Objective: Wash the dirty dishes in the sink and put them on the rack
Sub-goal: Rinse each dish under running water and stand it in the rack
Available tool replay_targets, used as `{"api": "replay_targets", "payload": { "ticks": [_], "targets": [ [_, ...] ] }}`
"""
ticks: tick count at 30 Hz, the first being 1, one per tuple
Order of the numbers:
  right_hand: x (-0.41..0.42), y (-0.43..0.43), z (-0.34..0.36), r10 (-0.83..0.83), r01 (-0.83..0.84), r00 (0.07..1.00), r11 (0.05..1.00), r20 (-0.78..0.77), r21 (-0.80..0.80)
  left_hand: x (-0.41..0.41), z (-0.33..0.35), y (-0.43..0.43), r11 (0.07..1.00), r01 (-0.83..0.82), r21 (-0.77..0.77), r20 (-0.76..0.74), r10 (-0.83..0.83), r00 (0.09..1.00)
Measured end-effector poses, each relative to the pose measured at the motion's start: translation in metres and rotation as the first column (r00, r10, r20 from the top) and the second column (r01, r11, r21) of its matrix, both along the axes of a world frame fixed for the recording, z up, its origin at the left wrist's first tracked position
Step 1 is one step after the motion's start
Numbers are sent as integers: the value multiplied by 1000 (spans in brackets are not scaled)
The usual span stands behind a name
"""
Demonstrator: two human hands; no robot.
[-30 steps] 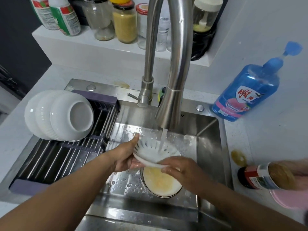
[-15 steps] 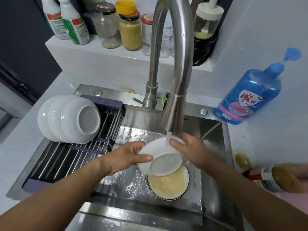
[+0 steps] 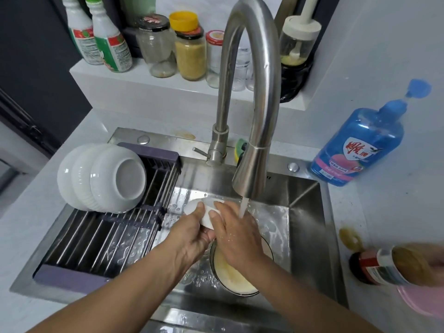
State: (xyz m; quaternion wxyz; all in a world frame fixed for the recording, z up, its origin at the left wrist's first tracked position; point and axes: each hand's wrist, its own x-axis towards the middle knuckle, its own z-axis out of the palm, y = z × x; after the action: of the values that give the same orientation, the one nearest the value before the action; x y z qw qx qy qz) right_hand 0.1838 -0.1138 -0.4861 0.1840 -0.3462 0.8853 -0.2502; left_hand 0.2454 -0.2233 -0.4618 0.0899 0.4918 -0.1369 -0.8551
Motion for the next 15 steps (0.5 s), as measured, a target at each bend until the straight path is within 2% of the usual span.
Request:
{"api": "replay_targets", "payload": {
  "ticks": [2,3,6,8,10,11,13,15],
  "targets": [
    [3,-2,2,-178,183,981,982,79,-57,0,0,6,999,-33,12,21,33,999],
    [-1,-6,-3,-293,307,943,949,156,-72,0,0,9,999,-36,12,23,36,999],
    [-23,-10,-12,-521,563,755,826,398,13,9,0,9,1000,20,17,-11,-20,1000],
    [-45,-5,-18,-599,672,563,733,569,106,18,3,1,993,115,12,-58,-114,992],
    [-66,5,-30,-590,699,352,682,726,215,28,4,-12,964,264,-35,-99,-266,959],
    [-73,11,-36,-568,689,288,682,771,246,31,3,-19,939,338,-71,-111,-344,932],
    [-78,17,-49,-501,688,252,695,828,211,34,-4,-30,890,435,-139,-100,-449,888],
    [-68,13,-29,-502,726,258,664,825,177,32,-13,-34,850,478,-220,-20,-494,869]
  ]
}}
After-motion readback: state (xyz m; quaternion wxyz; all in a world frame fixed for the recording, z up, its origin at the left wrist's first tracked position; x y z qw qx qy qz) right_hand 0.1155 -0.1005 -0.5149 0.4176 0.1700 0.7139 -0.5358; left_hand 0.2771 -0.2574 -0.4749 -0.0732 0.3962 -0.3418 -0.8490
